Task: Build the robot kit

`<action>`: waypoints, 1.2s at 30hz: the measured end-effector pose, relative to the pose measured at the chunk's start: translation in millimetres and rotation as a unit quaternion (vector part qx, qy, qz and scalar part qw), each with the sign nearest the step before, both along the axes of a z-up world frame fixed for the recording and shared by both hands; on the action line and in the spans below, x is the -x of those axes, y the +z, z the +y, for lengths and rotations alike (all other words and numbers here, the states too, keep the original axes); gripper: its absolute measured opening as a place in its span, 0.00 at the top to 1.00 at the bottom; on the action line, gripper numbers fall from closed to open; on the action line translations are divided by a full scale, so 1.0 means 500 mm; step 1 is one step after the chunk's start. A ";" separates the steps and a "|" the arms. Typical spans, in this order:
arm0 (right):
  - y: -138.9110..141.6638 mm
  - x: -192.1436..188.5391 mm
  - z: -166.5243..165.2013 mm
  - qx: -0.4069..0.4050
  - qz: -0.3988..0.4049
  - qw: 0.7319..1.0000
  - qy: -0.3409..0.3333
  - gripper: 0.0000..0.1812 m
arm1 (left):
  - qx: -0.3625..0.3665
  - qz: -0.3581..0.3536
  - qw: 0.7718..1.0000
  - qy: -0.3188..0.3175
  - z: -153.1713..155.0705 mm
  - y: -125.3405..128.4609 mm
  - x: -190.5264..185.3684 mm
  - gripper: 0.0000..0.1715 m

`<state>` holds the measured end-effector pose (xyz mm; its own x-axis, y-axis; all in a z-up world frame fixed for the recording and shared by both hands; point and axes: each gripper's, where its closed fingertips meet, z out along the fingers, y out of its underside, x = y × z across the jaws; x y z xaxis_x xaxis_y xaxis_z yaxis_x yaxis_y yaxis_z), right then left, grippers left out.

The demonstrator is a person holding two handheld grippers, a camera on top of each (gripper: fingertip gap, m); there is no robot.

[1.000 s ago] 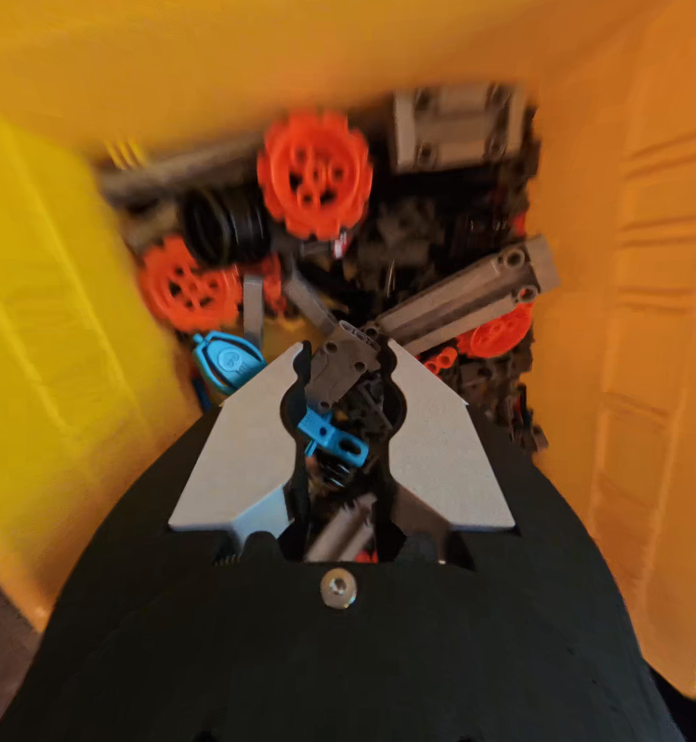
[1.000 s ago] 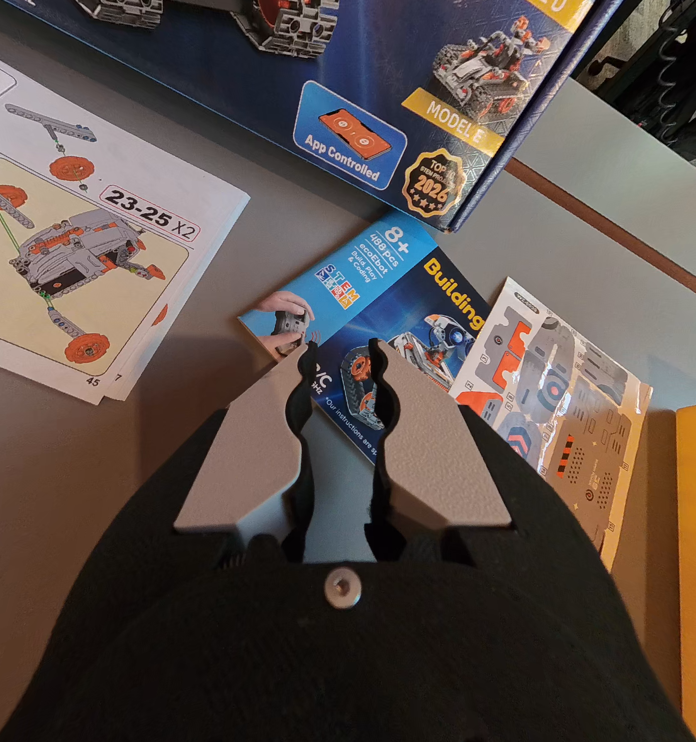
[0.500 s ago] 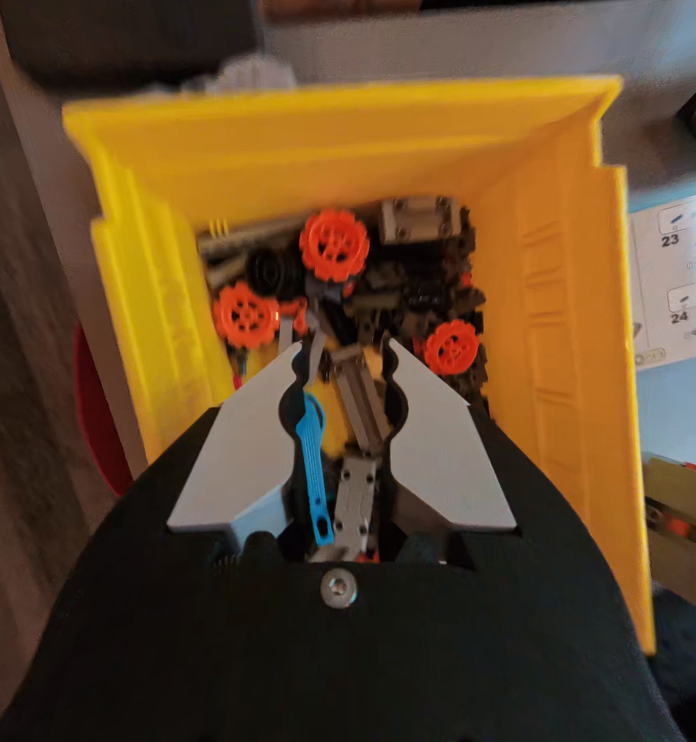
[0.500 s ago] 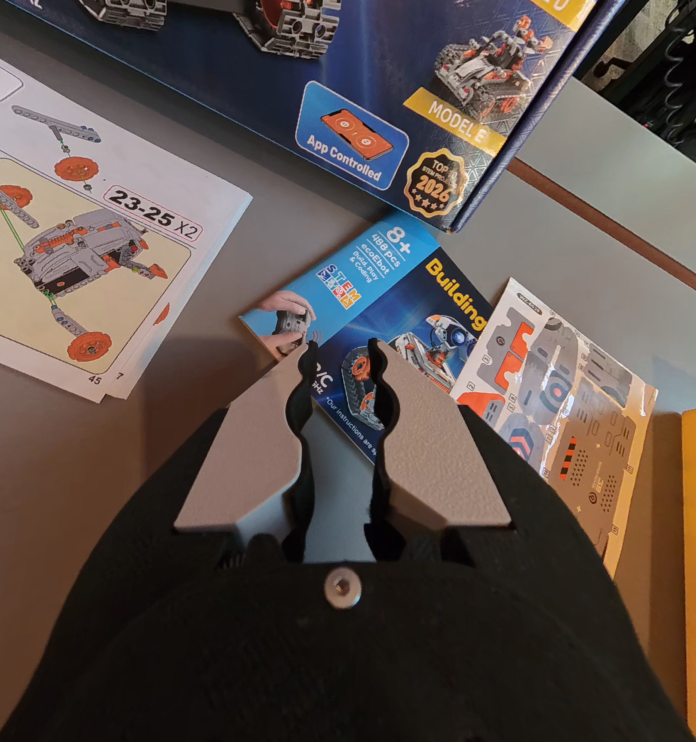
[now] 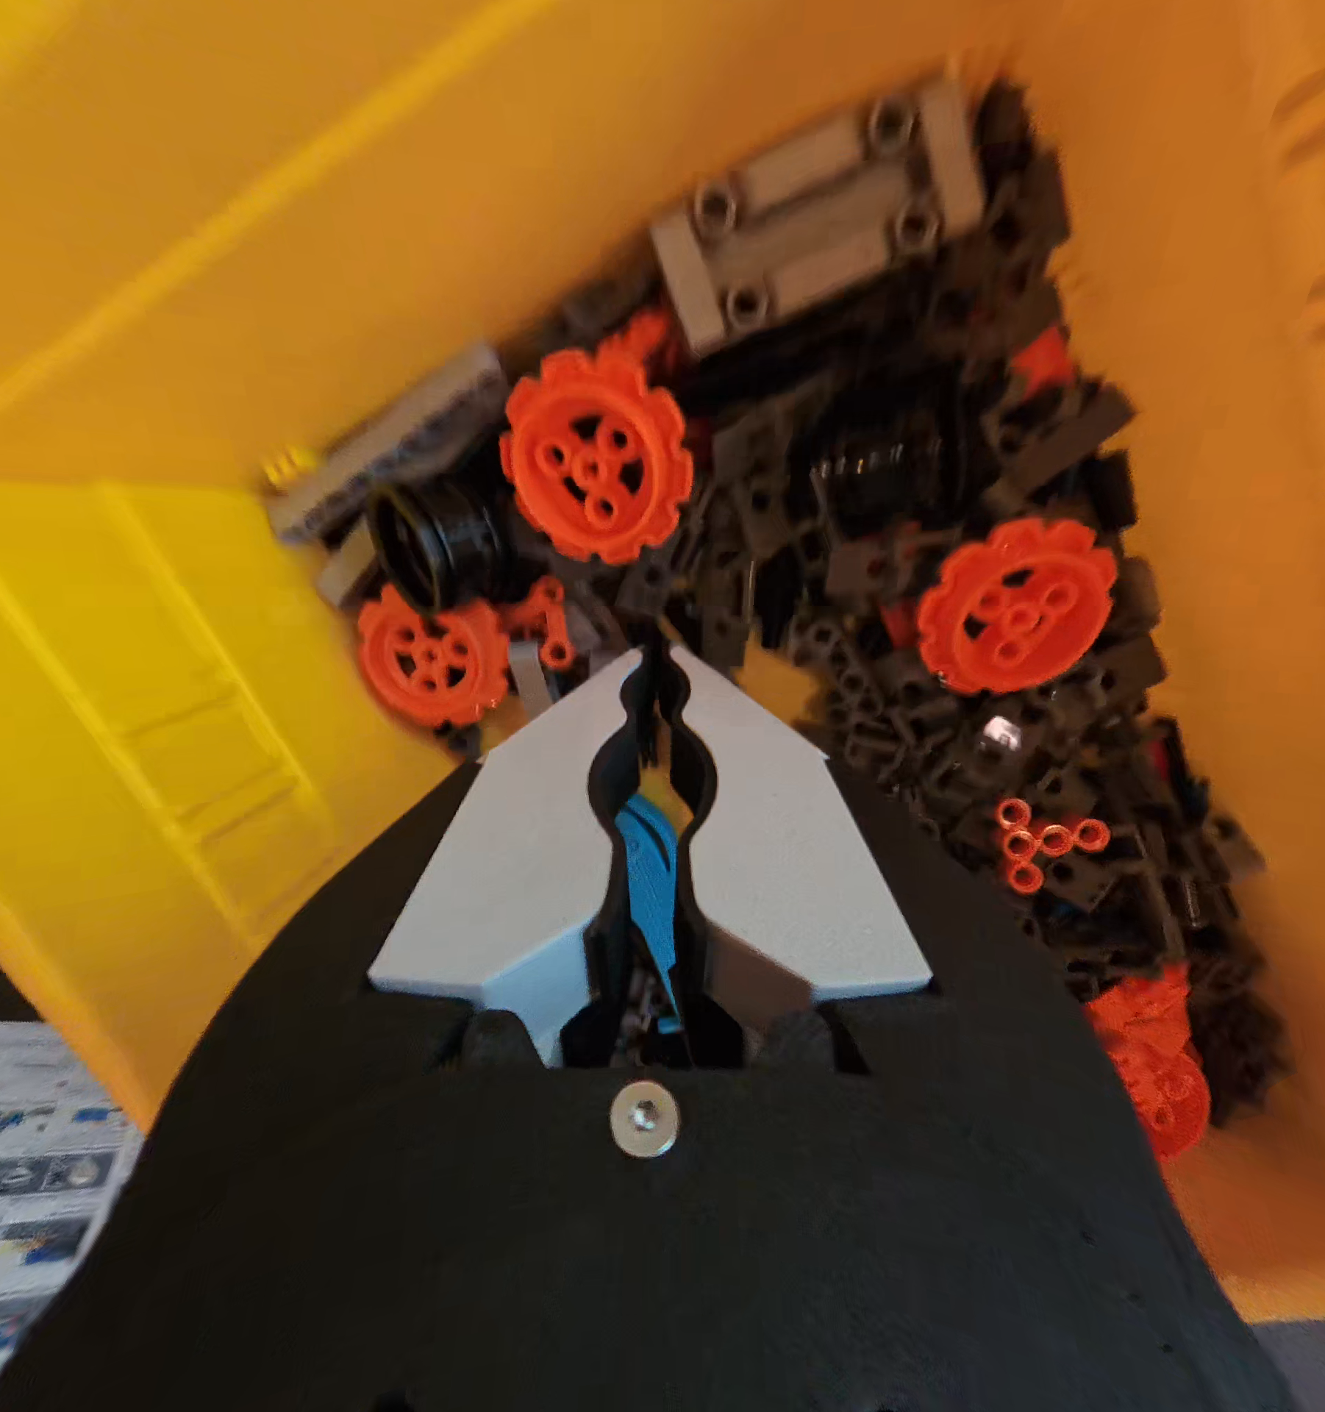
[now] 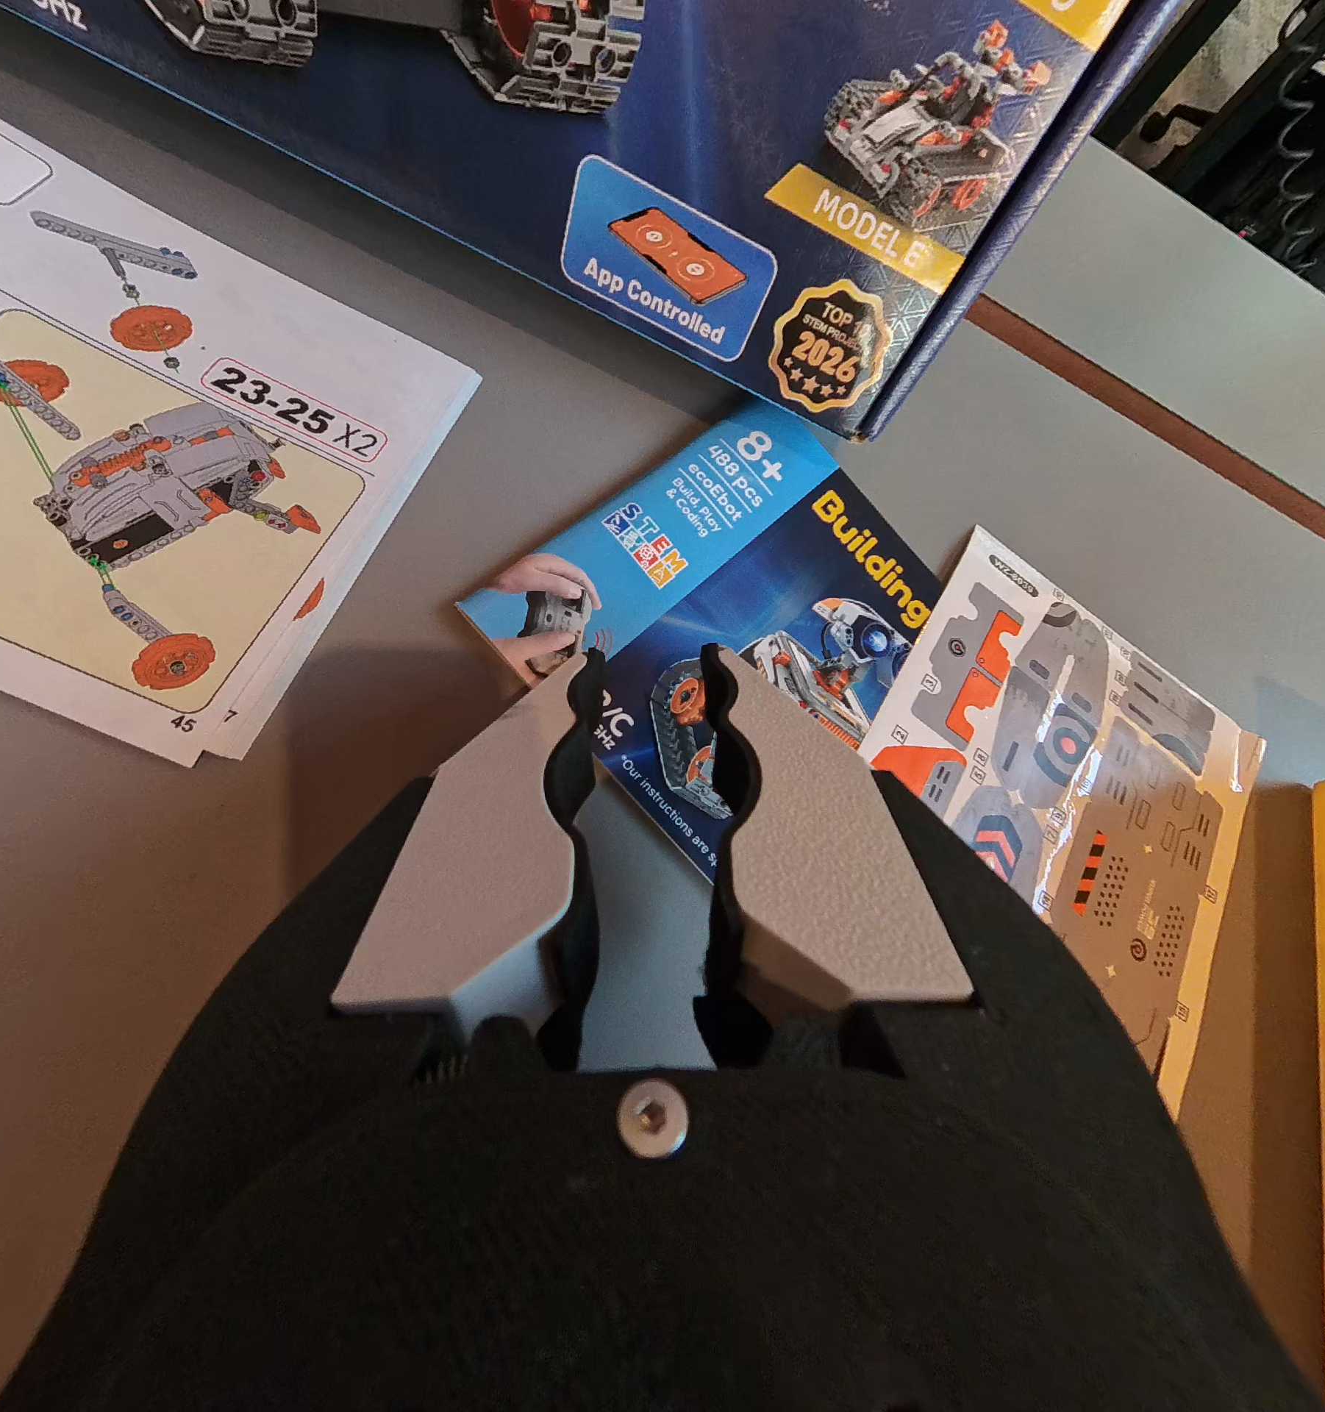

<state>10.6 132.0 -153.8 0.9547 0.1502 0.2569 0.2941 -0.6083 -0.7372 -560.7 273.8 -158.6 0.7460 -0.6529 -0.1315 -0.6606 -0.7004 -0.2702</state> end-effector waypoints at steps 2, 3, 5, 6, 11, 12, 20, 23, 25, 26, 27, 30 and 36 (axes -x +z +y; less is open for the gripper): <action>0.000 0.000 0.000 0.000 0.001 1.000 0.000 0.86 | 0.041 -0.015 0.999 0.016 -0.028 0.000 0.007 1.00; 0.000 0.000 0.000 0.000 0.001 1.000 0.000 0.86 | 0.061 -0.023 0.998 0.027 -0.042 0.000 0.011 1.00; 0.000 0.000 0.000 0.000 0.001 1.000 0.000 0.86 | 0.079 -0.014 0.996 0.047 -0.053 0.002 0.032 1.00; 0.000 0.000 0.000 0.000 0.001 1.000 0.000 0.86 | 0.066 -0.011 0.996 0.054 -0.045 0.007 0.040 1.00; 0.000 0.001 0.001 -0.002 0.001 1.000 0.000 0.86 | -0.029 -0.120 0.992 0.027 0.024 0.053 -0.040 0.81; 0.000 0.001 0.001 -0.002 0.004 1.000 0.000 0.86 | -0.042 -0.113 0.992 0.021 0.032 0.052 -0.043 0.79; 0.000 0.003 -0.001 -0.001 0.004 1.000 0.005 0.86 | -0.027 -0.057 0.998 -0.019 0.029 -0.001 -0.063 0.83; 0.000 0.004 -0.001 -0.001 0.005 1.000 0.005 0.86 | -0.020 -0.026 0.999 -0.034 0.014 0.004 -0.051 0.95; 0.000 0.004 0.000 -0.002 0.009 1.000 0.003 0.86 | 0.001 -0.027 0.999 -0.043 -0.002 0.008 -0.050 0.95; -0.001 0.004 0.000 -0.003 0.011 1.000 0.003 0.86 | 0.016 -0.031 0.998 -0.052 -0.013 0.009 -0.050 0.95; -0.001 0.004 0.001 -0.003 0.012 1.000 0.003 0.86 | 0.026 -0.025 0.998 -0.060 -0.021 0.010 -0.043 0.95; 0.000 0.004 0.001 -0.003 0.008 1.000 0.002 0.86 | 0.079 0.019 0.994 -0.072 -0.067 0.016 0.002 0.97; 0.000 0.005 0.005 -0.009 0.004 1.000 0.003 0.86 | 0.108 0.047 0.990 -0.071 -0.114 0.058 0.065 0.95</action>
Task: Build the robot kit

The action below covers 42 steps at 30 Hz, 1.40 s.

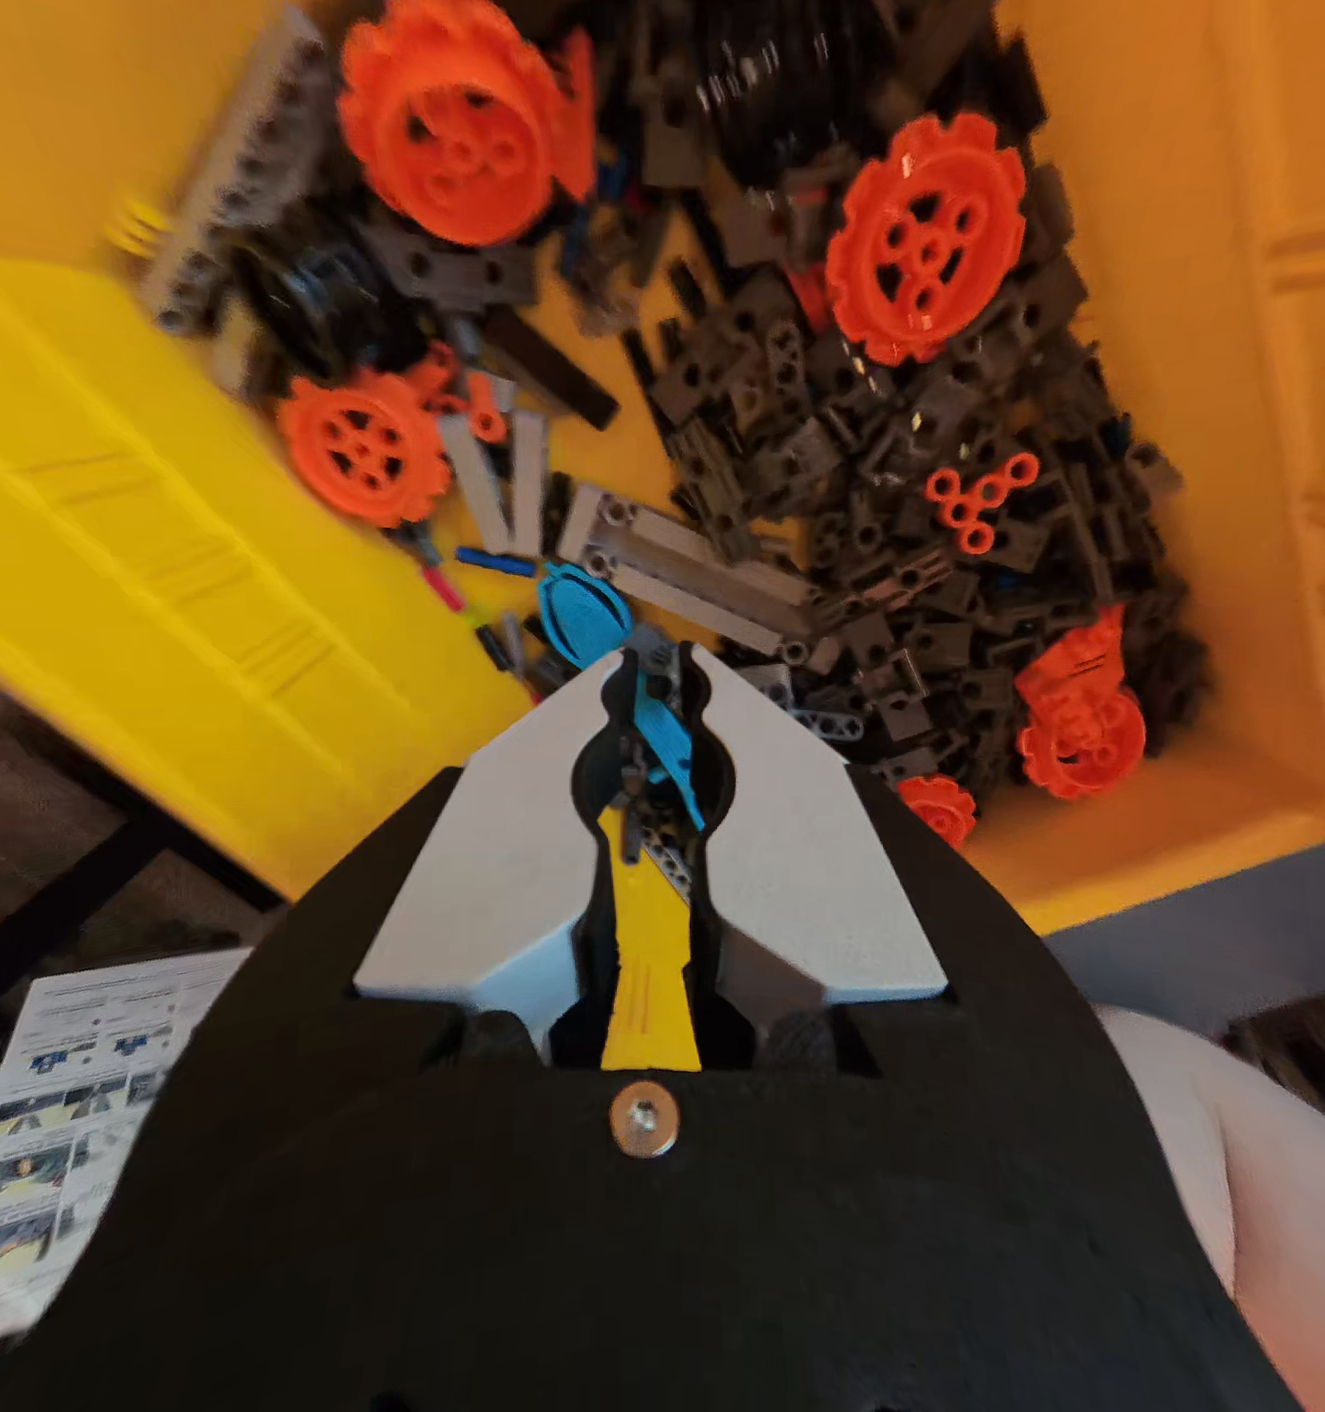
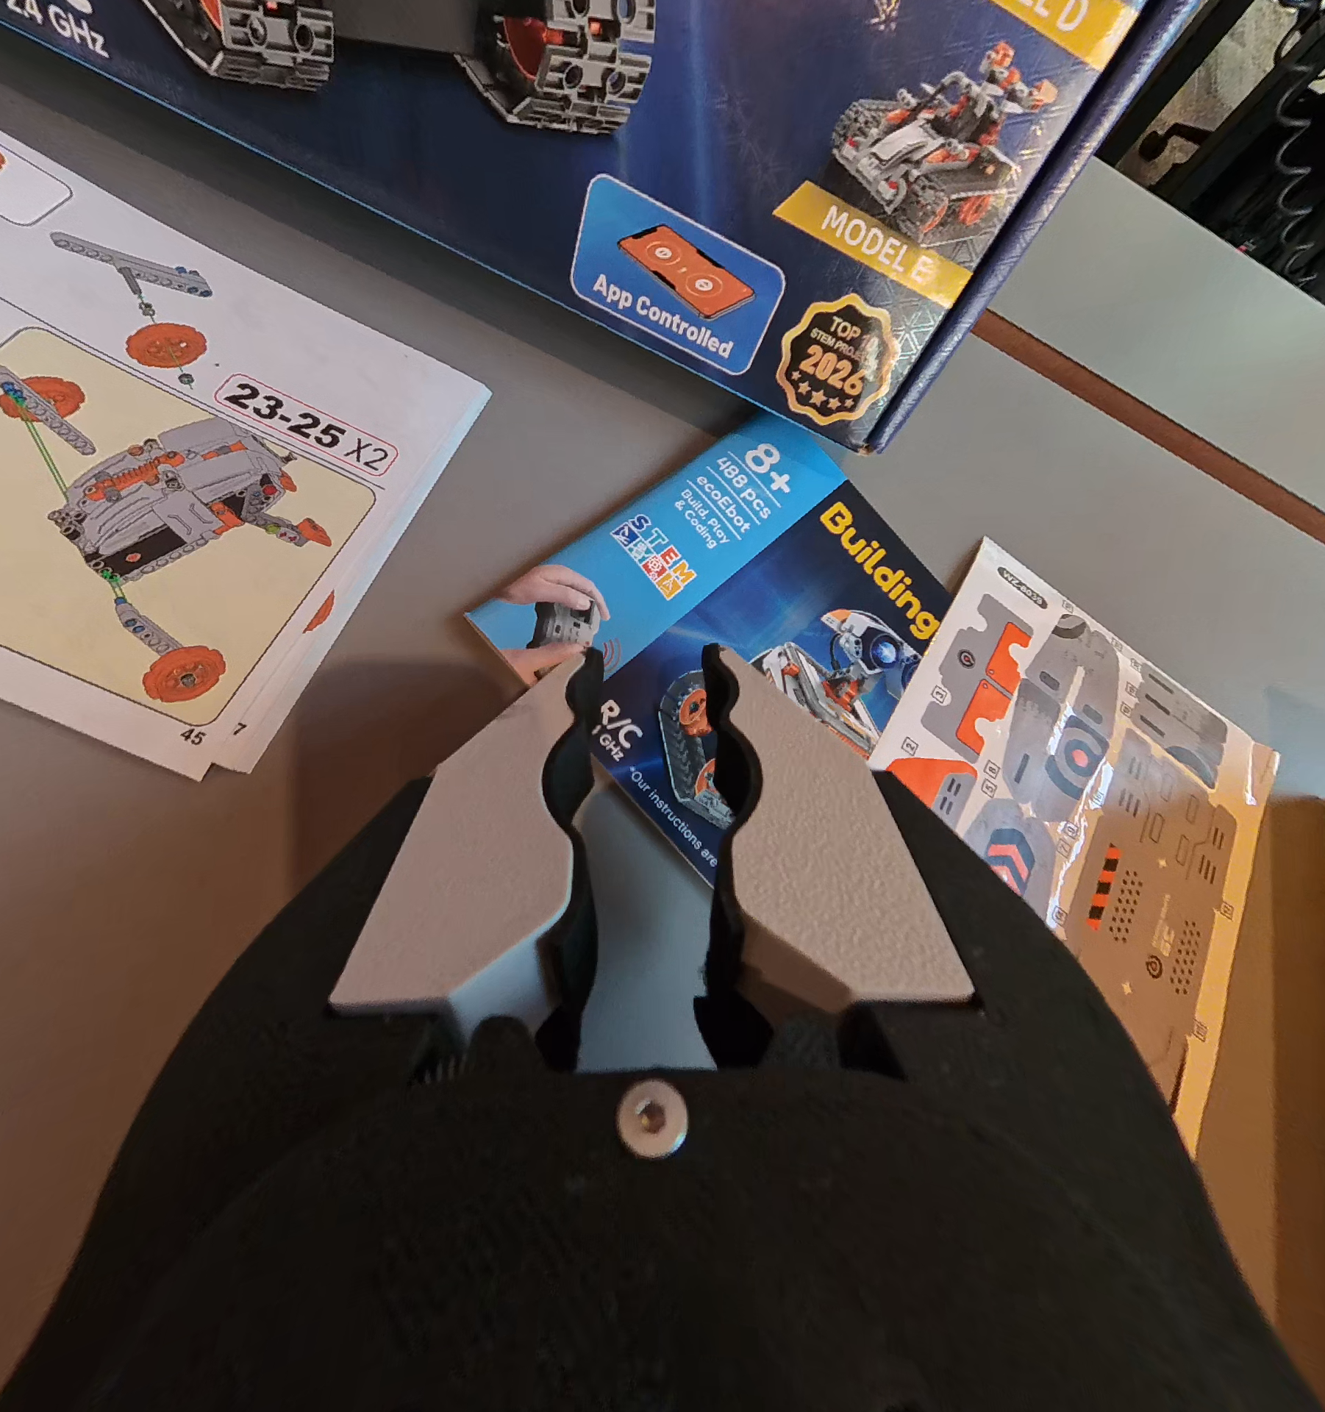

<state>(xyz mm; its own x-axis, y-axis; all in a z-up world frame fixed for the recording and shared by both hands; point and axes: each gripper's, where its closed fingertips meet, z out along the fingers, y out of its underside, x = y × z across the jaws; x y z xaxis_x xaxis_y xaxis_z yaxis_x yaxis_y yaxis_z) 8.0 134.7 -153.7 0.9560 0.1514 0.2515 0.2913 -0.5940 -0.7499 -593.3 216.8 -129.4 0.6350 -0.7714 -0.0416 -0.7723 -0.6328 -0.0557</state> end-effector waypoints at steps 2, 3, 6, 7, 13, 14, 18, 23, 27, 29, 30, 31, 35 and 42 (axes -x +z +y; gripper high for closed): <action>0.000 0.000 0.004 -0.002 0.000 1.000 -0.001 0.86 | -0.038 -0.053 0.998 0.009 0.036 0.025 -0.022 0.89; 0.000 0.001 0.005 -0.003 -0.002 1.000 -0.001 0.86 | -0.057 -0.084 0.995 0.013 0.057 0.037 -0.039 0.89; 0.001 0.002 0.007 -0.004 -0.013 1.000 0.000 0.86 | -0.071 -0.165 0.983 0.029 0.101 0.042 -0.099 0.92; 0.001 0.002 0.007 -0.004 -0.017 1.000 0.000 0.86 | -0.075 -0.166 0.983 0.027 0.113 0.031 -0.109 0.94; 0.002 0.003 0.007 -0.006 -0.030 1.000 0.005 0.86 | -0.088 -0.131 0.987 0.011 0.155 -0.051 -0.109 0.84; 0.002 0.004 0.007 -0.007 -0.028 1.000 0.005 0.86 | -0.087 -0.143 0.986 0.011 0.157 -0.052 -0.116 0.83; 0.001 0.003 0.007 -0.007 -0.019 1.000 0.006 0.86 | -0.090 -0.131 0.987 0.002 0.155 -0.059 -0.110 0.93; 0.001 0.004 0.007 -0.007 -0.018 1.000 0.006 0.86 | -0.034 -0.062 0.998 0.004 0.106 -0.066 -0.055 0.99; 0.001 0.005 0.007 -0.007 -0.025 1.000 0.007 0.87 | -0.141 -0.131 0.981 0.032 0.171 0.003 -0.073 0.99; 0.001 0.006 0.007 -0.007 -0.025 1.000 0.009 0.87 | -0.186 -0.197 0.961 0.061 0.206 0.037 -0.093 0.95; 0.001 0.006 0.007 -0.007 -0.025 1.000 0.009 0.87 | -0.202 -0.212 0.953 0.078 0.222 0.044 -0.093 0.87; 0.001 0.005 0.007 -0.007 -0.025 1.000 0.009 0.87 | -0.206 -0.205 0.952 0.093 0.231 0.037 -0.084 0.79; 0.001 0.006 0.007 -0.007 -0.026 1.000 0.010 0.87 | -0.180 -0.122 0.969 0.113 0.229 -0.018 -0.054 0.64; 0.000 0.007 0.006 -0.007 -0.029 0.999 0.012 0.88 | -0.108 -0.055 0.989 0.088 0.169 -0.066 -0.042 0.64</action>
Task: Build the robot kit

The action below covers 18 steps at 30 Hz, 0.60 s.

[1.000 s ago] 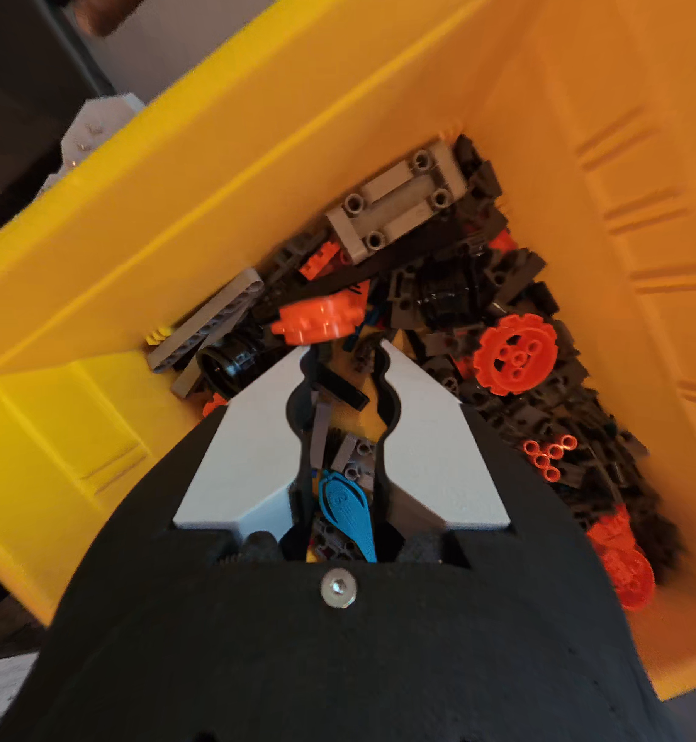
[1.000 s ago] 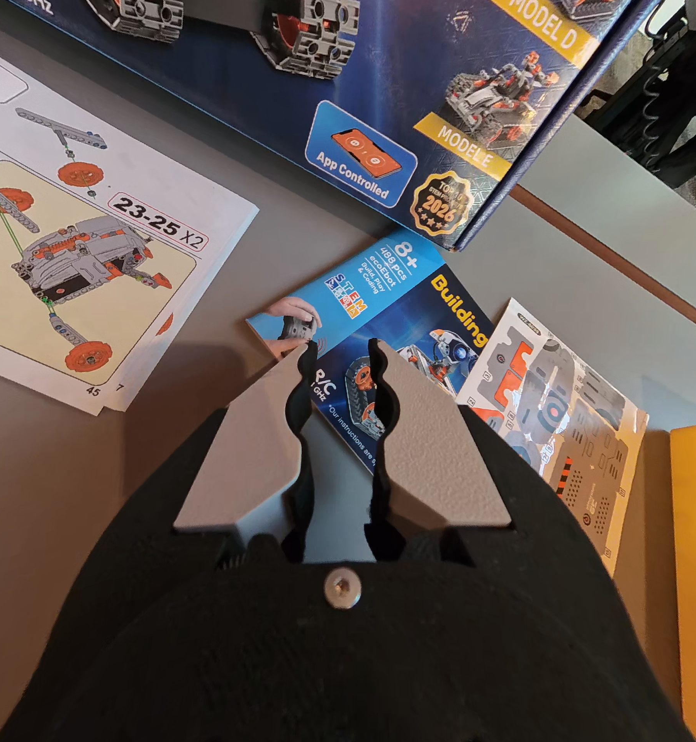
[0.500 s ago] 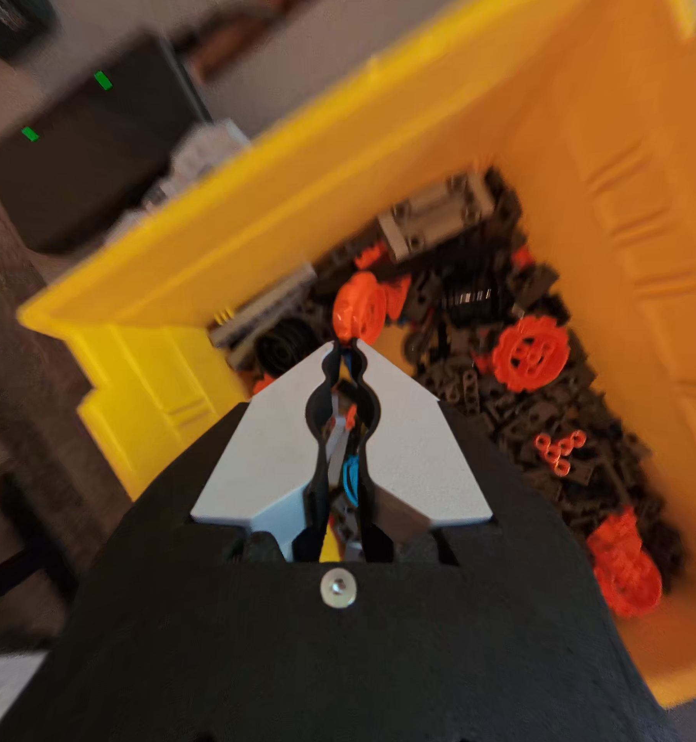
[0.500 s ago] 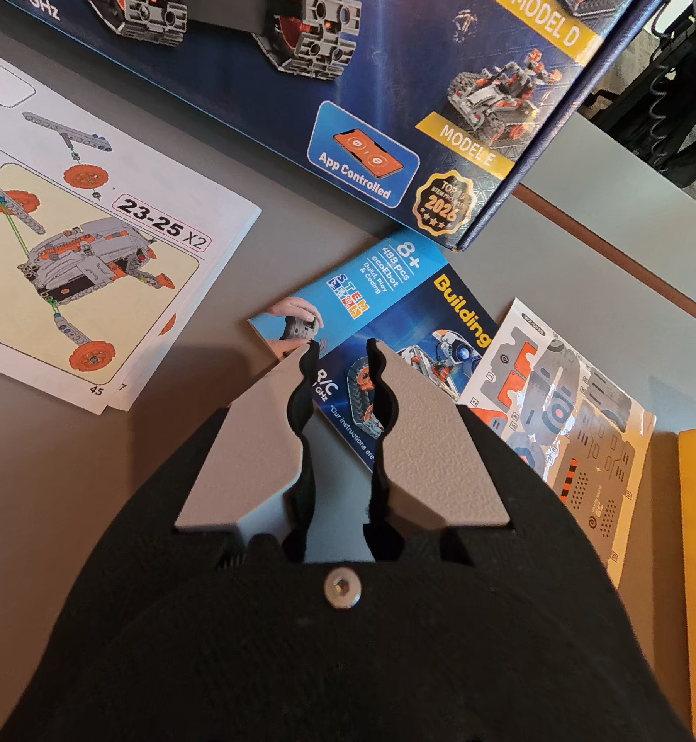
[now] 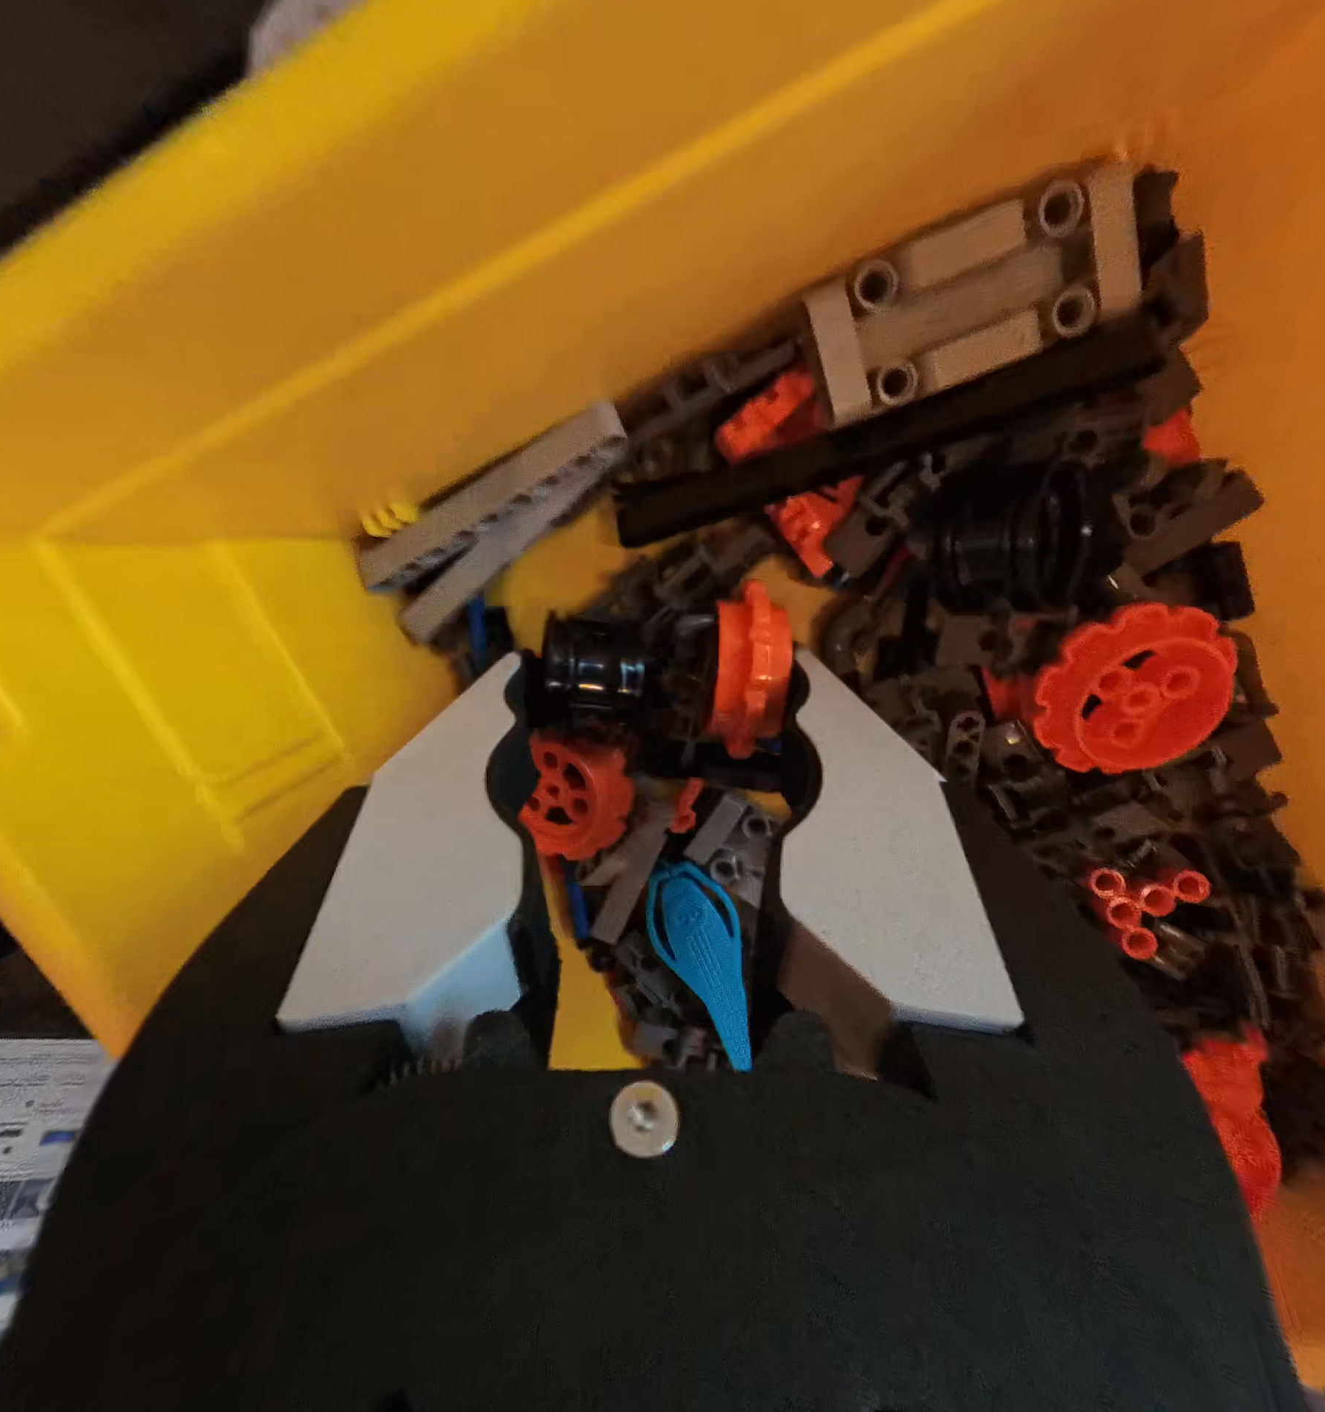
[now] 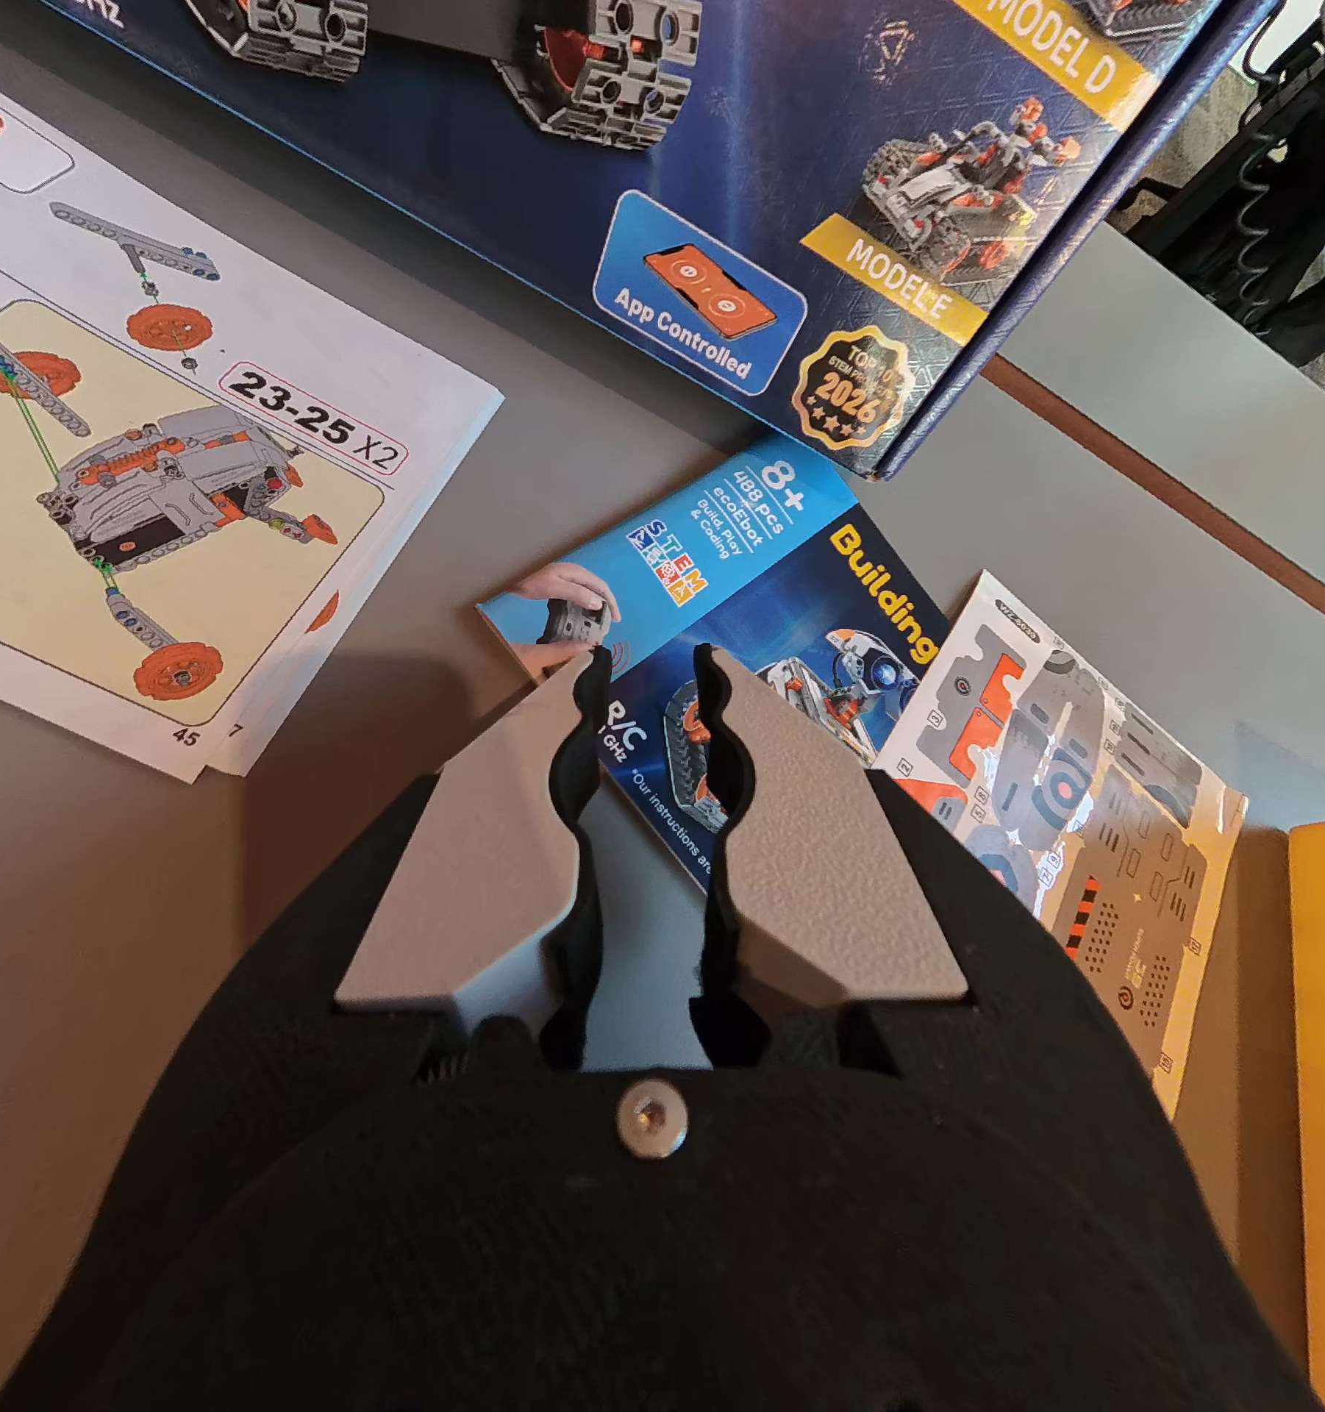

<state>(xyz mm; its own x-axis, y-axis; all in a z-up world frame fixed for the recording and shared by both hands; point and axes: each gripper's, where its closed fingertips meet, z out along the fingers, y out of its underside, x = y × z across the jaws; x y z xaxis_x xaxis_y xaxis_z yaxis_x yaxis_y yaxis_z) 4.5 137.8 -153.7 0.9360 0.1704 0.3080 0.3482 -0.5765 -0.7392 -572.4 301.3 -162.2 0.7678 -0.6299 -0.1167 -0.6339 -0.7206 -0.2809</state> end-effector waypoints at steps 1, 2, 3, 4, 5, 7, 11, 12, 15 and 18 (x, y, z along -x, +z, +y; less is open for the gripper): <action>0.000 0.000 0.000 0.000 0.000 1.000 0.000 0.88 | 0.024 -0.003 1.000 -0.004 -0.018 -0.003 0.000 0.65; 0.000 0.000 0.000 0.000 0.000 1.000 0.000 0.88 | 0.051 -0.006 0.999 -0.011 -0.040 -0.005 0.002 0.69; 0.000 0.000 0.000 0.000 0.000 1.000 0.000 0.88 | 0.078 -0.007 0.997 -0.018 -0.065 -0.006 0.005 0.70; 0.000 0.001 0.000 0.000 0.000 1.000 0.000 0.88 | 0.103 -0.009 0.994 -0.025 -0.089 -0.005 0.009 0.70; 0.000 0.001 0.000 0.000 0.000 1.000 0.000 0.88 | 0.127 -0.006 0.992 -0.028 -0.113 -0.004 0.016 0.69; 0.000 0.001 0.000 0.000 0.000 1.000 0.001 0.89 | 0.175 -0.009 0.984 -0.038 -0.161 0.000 0.023 0.70; 0.000 0.001 0.000 0.000 -0.001 1.000 0.002 0.89 | 0.192 -0.041 0.980 -0.034 -0.184 0.030 0.025 0.73; 0.000 0.002 0.000 0.000 -0.001 1.000 0.002 0.89 | 0.174 -0.060 0.983 -0.021 -0.169 0.044 0.022 0.74; 0.000 0.002 0.000 0.000 0.001 1.000 0.001 0.89 | 0.047 -0.108 0.992 0.034 -0.061 0.096 0.013 0.76; -0.001 0.002 0.000 -0.001 0.001 1.000 0.001 0.89 | -0.075 -0.126 0.986 0.075 0.027 0.133 0.004 0.89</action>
